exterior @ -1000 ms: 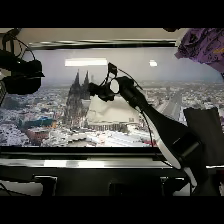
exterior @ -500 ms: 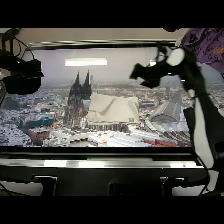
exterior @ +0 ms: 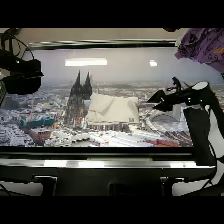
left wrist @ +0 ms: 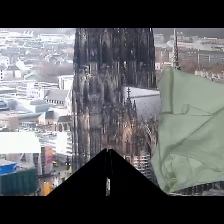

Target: Fold the clothes and pants, and hang the long-sleeved shirts on hangers.

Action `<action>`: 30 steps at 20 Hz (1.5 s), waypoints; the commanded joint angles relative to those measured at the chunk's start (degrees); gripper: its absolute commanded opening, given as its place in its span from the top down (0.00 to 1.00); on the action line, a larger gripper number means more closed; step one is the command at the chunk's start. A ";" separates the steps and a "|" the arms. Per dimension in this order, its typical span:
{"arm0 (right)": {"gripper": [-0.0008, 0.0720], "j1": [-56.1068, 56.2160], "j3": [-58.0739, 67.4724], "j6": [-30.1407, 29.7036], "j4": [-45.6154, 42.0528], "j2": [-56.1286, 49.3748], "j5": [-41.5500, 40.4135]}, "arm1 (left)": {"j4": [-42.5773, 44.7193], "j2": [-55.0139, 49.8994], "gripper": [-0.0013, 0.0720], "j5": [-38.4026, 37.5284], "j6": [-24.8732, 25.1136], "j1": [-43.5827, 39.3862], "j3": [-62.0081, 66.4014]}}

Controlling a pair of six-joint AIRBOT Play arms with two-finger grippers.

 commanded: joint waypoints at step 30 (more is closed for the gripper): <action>0.95 -2.54 32.33 26.69 -6.67 -4.00 -7.82 | -0.15 0.13 0.96 -0.07 -0.04 0.04 0.04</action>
